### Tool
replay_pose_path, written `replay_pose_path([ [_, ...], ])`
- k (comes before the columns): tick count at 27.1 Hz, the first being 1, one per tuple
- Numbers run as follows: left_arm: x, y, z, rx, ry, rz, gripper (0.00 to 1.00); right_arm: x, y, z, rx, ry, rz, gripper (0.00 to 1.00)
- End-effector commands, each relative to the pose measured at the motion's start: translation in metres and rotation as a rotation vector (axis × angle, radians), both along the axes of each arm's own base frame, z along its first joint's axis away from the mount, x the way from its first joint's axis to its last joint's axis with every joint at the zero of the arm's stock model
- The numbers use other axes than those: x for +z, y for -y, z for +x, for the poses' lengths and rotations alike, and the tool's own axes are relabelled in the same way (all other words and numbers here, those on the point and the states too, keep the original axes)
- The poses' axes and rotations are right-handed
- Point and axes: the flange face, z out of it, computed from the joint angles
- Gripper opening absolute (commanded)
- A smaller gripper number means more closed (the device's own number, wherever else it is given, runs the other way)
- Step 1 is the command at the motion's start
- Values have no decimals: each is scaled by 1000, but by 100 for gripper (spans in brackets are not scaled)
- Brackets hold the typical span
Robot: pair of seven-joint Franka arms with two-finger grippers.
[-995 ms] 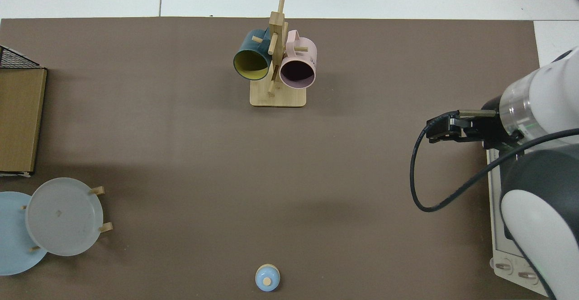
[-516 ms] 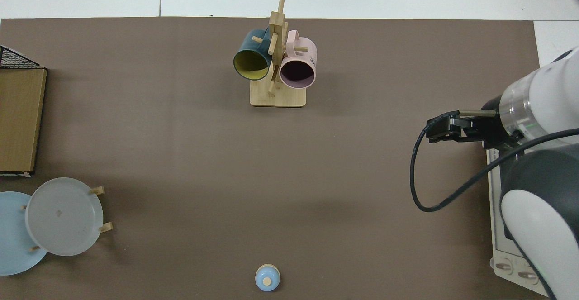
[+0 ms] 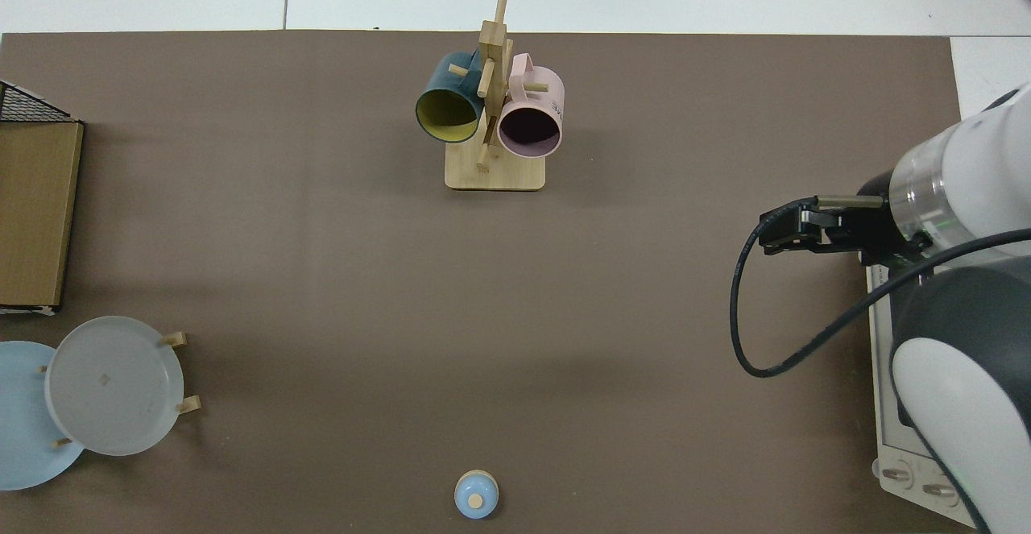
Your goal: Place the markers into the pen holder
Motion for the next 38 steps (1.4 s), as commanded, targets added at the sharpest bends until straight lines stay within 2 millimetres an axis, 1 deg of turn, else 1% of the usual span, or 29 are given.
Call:
replay_pose_path([
  [1, 19, 48, -12, 152, 39, -81, 100, 3, 2, -1, -19, 9, 20, 100],
  [4, 20, 71, -17, 264, 52, -137, 100, 3, 2, -1, -19, 9, 20, 100],
  [7, 15, 90, -22, 377, 43, -236, 100, 3, 2, -1, -19, 9, 20, 100],
  [9, 19, 105, -28, 427, 41, -283, 100, 3, 2, -1, -19, 9, 20, 100],
  [16, 25, 171, -40, 565, 31, -313, 100, 3, 2, -1, -19, 9, 20, 100],
  [18, 32, 176, -44, 600, 53, -331, 100, 3, 2, -1, -19, 9, 20, 100],
  [21, 36, 188, -48, 618, 47, -386, 100, 3, 2, -1, -19, 9, 20, 100],
  [23, 46, 200, -55, 633, 60, -413, 100, 3, 2, -1, -19, 9, 20, 100],
  [27, 48, 220, -62, 679, 53, -401, 100, 3, 2, -1, -19, 9, 20, 100],
  [33, 49, 234, -67, 768, 52, -411, 100, 3, 2, -1, -19, 9, 20, 100],
  [36, 48, 229, -64, 781, 49, -415, 100, 3, 1, -1, -18, 9, 20, 100],
  [38, 46, 231, -63, 781, 41, -415, 100, 3, 2, -1, -19, 9, 20, 100],
])
